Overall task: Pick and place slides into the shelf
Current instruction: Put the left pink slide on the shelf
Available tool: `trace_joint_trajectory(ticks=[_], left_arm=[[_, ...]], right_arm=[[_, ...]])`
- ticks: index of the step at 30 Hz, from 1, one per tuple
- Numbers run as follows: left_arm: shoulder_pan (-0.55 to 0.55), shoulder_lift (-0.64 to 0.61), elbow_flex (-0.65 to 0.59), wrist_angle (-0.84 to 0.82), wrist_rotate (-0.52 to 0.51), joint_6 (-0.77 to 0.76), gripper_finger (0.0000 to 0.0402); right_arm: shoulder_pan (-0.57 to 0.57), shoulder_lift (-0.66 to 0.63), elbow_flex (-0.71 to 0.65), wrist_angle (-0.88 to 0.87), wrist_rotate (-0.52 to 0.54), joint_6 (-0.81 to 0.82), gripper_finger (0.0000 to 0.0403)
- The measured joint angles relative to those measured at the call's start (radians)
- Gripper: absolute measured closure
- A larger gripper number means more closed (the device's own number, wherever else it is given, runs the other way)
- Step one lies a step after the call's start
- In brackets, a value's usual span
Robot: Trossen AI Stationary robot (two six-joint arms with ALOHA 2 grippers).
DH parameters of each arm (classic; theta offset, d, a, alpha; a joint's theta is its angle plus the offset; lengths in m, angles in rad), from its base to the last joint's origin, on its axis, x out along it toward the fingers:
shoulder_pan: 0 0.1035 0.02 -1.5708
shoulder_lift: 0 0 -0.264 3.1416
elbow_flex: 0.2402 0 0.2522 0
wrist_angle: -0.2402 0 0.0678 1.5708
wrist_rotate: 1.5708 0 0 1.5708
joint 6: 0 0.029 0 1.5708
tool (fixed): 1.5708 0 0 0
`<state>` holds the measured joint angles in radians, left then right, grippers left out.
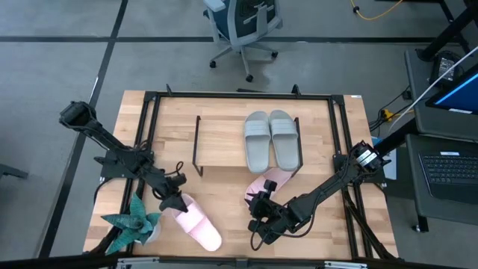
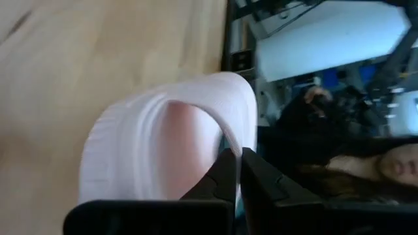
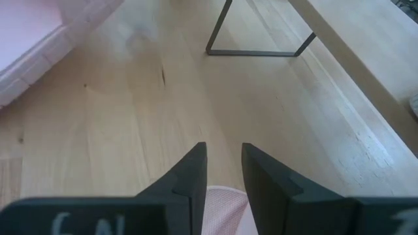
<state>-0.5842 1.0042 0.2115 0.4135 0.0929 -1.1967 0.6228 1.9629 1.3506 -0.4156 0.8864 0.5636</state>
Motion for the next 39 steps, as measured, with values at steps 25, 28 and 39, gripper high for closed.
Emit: trace_joint_trajectory(ticks=[25,28,39], left_arm=[[0.01,0.0,0.114,-0.015,-0.162,0.211,0.0401],[0.025,-0.001,0.114,-0.009,-0.199,0.211,0.0401],[0.071,-0.006,0.114,0.008,-0.322,0.324,0.0401]], right_arm=[[0.0,0.0,0.055,0.012,-0.016,-0.058,0.0305],[0.0,0.0,0.107,0.007,-0.016,-0.111,0.0305],[0.0,-0.001,0.16,0.122,-0.015,-0.044,0.0305]])
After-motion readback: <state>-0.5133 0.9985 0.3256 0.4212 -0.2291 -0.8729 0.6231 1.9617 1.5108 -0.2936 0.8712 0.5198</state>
